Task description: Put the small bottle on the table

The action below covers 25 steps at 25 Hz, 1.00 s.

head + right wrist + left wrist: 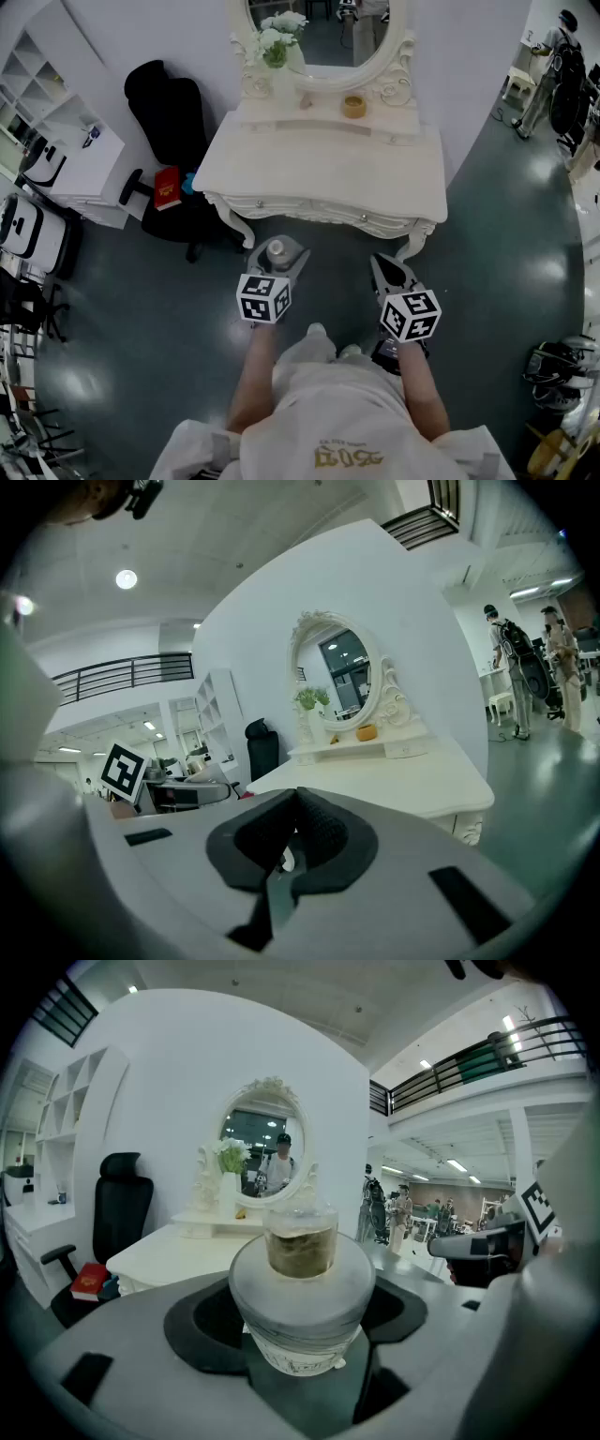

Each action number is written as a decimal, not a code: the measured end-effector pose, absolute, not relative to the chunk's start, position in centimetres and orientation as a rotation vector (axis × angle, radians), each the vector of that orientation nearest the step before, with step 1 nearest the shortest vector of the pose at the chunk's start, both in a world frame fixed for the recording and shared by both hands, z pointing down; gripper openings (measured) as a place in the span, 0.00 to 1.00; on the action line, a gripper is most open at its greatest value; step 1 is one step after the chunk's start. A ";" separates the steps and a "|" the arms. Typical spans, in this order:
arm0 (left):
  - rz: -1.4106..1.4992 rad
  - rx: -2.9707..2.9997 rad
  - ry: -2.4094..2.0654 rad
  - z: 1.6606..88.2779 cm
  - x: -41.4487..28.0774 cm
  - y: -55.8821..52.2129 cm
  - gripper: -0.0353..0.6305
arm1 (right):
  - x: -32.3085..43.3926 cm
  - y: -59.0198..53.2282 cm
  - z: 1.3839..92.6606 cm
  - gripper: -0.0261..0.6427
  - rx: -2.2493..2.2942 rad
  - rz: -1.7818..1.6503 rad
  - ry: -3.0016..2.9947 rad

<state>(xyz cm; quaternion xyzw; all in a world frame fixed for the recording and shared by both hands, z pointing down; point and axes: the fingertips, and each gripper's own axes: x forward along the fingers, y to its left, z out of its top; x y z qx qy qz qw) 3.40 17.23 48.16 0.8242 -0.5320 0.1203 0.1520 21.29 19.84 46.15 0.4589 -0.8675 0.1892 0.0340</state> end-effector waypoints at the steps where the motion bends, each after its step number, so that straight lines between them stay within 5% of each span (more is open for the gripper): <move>1: 0.342 2.359 -1.529 48.1 3.3 17.3 0.57 | 21.3 19.9 46.0 0.06 1.413 0.582 -2.666; 25: 0.322 2.370 -1.473 48.9 1.9 9.8 0.57 | 18.3 12.4 46.8 0.06 1.373 0.603 -2.659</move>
